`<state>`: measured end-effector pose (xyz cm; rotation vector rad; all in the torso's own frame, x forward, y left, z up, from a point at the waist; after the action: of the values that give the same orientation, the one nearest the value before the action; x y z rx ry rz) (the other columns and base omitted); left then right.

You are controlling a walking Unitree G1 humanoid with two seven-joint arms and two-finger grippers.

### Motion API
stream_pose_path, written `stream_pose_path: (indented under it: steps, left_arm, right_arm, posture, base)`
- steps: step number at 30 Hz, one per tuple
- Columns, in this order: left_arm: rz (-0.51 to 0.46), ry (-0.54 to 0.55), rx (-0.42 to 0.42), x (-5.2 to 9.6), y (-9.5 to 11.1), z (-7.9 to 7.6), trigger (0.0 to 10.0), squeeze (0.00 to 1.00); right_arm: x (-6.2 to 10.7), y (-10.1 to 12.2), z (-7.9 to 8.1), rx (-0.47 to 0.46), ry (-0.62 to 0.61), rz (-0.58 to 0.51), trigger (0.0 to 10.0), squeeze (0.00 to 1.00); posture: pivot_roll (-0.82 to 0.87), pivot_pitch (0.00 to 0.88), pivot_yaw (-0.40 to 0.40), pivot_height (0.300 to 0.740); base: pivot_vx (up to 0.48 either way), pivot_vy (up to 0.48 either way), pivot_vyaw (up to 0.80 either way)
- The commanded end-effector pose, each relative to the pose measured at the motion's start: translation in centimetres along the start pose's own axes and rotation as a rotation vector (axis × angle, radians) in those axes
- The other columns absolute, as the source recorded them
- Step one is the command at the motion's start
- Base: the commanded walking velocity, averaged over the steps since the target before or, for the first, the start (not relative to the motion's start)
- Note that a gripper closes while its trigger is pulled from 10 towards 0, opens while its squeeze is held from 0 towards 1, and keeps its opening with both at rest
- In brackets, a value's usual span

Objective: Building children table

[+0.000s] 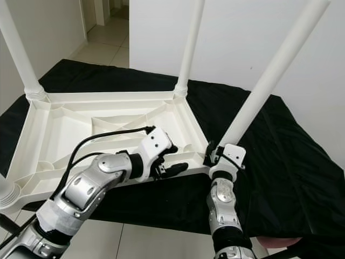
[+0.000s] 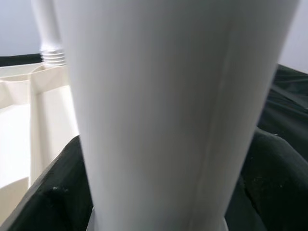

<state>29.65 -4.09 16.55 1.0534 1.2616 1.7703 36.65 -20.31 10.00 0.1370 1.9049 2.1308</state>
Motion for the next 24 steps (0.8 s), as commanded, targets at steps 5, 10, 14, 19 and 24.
stream_pose_path:
  steps: [5,10,14,19,24]
  left_arm:
    - [0.002,-0.046,0.024,-1.1,-0.1,-2.1,10.0,0.0]
    - [0.01,-0.04,0.042,-1.8,-0.4,-2.6,10.0,0.0]
    - [0.021,-0.019,0.055,-2.3,-0.8,-2.7,10.0,0.0]
    - [0.033,0.021,0.065,-2.7,-0.9,-2.2,10.0,0.0]
    - [0.033,0.022,0.065,-2.8,-0.8,-2.2,10.0,0.0]
  right_arm:
    - [-0.2,0.1,-0.4,0.017,0.081,0.007,10.0,0.0]
    - [-0.3,0.6,-0.1,0.012,0.17,0.002,10.0,0.0]
    - [-0.4,1.1,0.2,0.013,0.266,-0.002,10.0,0.0]
    - [-0.8,2.1,0.5,0.06,0.441,0.001,10.0,0.0]
    - [-0.9,2.5,0.8,0.084,0.505,0.0,10.0,0.0]
  posture:
    - [0.03,0.0,-0.1,0.74]
    - [0.03,0.0,-0.097,0.74]
    - [0.02,0.0,-0.09,0.74]
    - [0.02,0.0,-0.086,0.74]
    - [0.02,0.0,-0.083,0.74]
  base:
    - [0.0,0.0,0.0]
    - [0.0,0.0,0.0]
    - [0.0,0.0,0.0]
    - [0.0,0.0,0.0]
    - [0.0,0.0,0.0]
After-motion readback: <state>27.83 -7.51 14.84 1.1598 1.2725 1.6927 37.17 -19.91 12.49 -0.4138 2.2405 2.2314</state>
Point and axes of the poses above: a point about 5 cm out from each wrist's last joint towards the gripper, its own x axis pointing back from the gripper into the wrist, its own y axis along the axis of the wrist's last joint, z = x × y, the point moved 6 cm from there along -x, pointing out of the wrist towards the gripper, and after that the axes turned 1 degree about -x, right-handed, at the moved point
